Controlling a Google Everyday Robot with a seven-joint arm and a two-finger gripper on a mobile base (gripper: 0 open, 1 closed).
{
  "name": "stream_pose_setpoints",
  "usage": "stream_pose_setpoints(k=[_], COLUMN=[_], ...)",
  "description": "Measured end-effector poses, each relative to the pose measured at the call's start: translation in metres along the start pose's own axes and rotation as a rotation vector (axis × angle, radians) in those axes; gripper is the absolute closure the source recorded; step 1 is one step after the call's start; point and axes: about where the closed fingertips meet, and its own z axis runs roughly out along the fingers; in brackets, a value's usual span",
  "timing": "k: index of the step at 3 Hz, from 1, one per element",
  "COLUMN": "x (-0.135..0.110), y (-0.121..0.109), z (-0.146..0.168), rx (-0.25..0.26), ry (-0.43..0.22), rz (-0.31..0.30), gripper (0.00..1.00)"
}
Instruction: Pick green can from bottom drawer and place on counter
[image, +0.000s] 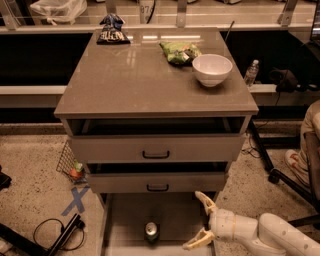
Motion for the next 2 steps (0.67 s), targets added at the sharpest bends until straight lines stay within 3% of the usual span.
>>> stream_pose_setpoints(k=[1, 2], x=[0.04, 0.087], y=[0.015, 0.034], z=[0.042, 0.08], rx=[-0.061, -0.12], ry=[0.092, 0.122], rz=[-0.01, -0.006], gripper=[0.0, 0.0])
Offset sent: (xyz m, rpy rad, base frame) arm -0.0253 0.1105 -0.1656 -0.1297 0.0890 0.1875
